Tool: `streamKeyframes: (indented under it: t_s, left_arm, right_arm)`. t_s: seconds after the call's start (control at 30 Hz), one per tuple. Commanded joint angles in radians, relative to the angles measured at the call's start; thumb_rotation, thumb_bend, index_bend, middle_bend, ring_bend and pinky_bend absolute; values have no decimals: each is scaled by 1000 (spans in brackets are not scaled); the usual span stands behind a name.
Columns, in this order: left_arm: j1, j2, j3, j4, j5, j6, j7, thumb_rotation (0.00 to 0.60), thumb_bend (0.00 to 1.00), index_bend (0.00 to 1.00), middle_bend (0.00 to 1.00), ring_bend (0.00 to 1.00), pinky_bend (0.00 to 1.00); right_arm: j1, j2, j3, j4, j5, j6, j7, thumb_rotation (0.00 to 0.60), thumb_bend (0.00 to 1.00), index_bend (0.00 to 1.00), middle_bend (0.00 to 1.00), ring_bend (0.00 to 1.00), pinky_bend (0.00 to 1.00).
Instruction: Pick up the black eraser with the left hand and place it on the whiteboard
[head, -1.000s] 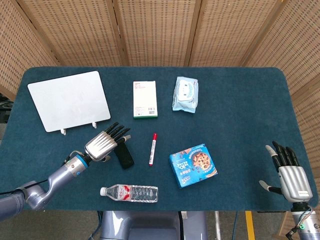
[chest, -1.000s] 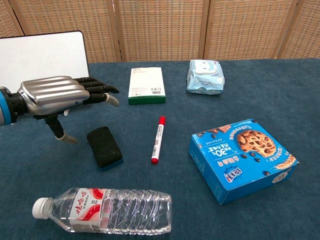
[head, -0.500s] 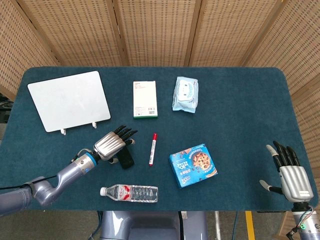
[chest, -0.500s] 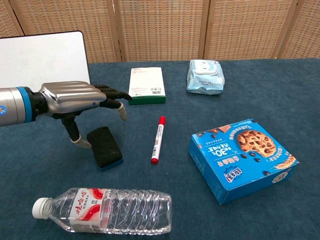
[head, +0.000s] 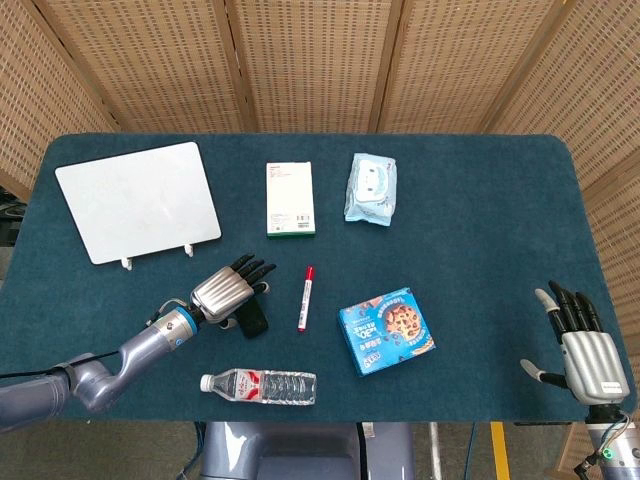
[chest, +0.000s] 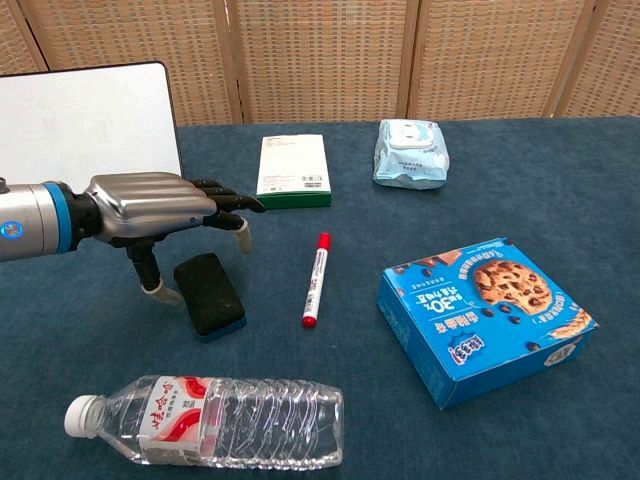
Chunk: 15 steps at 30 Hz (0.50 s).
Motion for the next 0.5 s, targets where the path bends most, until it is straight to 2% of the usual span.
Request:
streamKeyframes:
  t_s: [0.03, 0.5]
  left_arm:
    - [-2, 1, 5, -1, -8, -4, 8, 600, 177, 265, 0, 0, 0]
    - [-10, -14, 19, 1, -37, -12, 43, 600, 187, 289, 0, 0, 0]
  right_arm:
    - [0, 0, 0, 0, -2, 1, 0, 600, 53, 28, 0, 0, 0]
    - [-2, -1, 1, 0, -2, 7, 4, 600, 53, 28, 0, 0, 0]
